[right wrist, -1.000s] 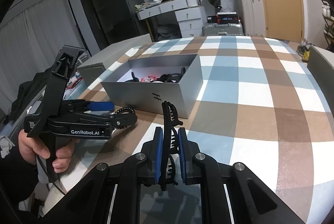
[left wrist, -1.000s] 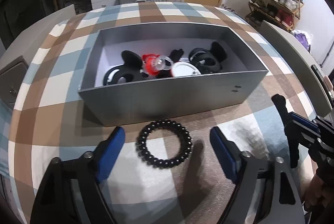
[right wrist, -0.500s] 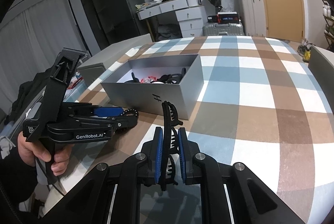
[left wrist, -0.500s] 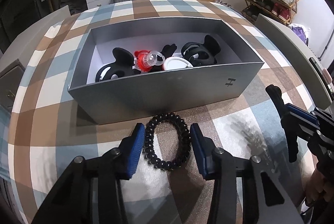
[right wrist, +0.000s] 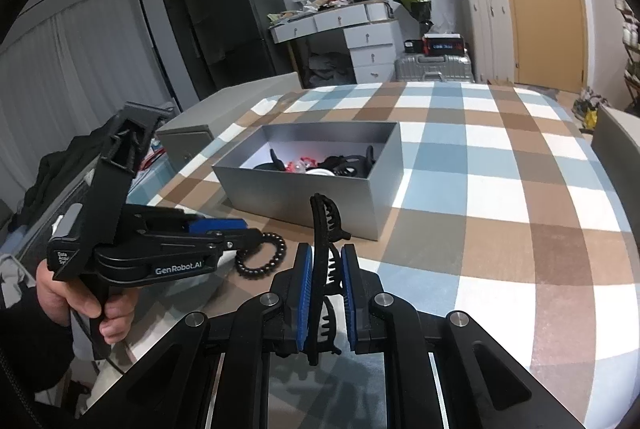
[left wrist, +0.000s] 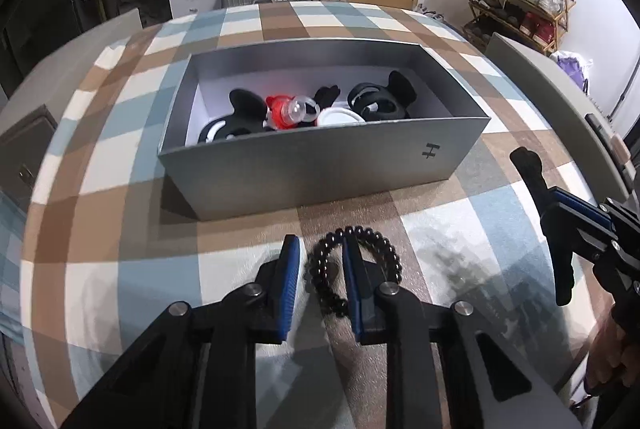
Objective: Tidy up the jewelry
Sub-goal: 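Grasp the black coiled hair tie with the left tool while the right tool holds the clip, then carry the hair tie and clip into the grey box and open both tools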
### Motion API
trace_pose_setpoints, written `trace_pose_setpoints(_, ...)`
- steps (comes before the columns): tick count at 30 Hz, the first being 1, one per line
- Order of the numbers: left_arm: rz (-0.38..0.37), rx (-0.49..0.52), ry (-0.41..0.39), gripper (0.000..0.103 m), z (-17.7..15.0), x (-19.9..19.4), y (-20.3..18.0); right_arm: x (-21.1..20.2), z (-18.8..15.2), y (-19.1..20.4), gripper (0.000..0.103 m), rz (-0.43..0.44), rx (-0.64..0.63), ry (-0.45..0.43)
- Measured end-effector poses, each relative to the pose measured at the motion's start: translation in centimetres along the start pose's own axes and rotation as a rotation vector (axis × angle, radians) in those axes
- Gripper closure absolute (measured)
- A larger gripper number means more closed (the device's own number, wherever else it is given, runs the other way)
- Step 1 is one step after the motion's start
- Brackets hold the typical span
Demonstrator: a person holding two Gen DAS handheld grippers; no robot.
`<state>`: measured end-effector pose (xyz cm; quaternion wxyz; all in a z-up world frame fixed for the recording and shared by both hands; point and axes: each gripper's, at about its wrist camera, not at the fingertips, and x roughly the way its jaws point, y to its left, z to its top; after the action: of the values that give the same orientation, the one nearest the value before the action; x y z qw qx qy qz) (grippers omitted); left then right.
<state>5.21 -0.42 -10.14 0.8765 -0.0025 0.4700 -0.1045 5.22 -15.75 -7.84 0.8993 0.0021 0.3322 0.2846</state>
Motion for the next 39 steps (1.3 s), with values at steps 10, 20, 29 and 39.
trace_pose_setpoints(10, -0.023, -0.015, -0.011, 0.069, -0.2, -0.7, 0.4, -0.7, 0.4, 1.7, 0.089, -0.004, -0.037, -0.011)
trace_pose_setpoints(20, 0.027, 0.069, 0.063, 0.093, 0.3, 1.0, -0.3, -0.8, 0.6, 1.7, 0.089, -0.010, -0.045, -0.012)
trace_pose_setpoints(29, -0.022, 0.103, -0.082, 0.098, 0.1, -2.8, -0.4, -0.4, 1.1, 1.4, 0.089, 0.008, -0.036, -0.017)
trace_pose_setpoints(39, -0.019, 0.097, -0.223, 0.098, 2.1, -7.1, 0.5, 0.2, 3.3, 2.0, 0.089, 0.035, -0.058, -0.050)
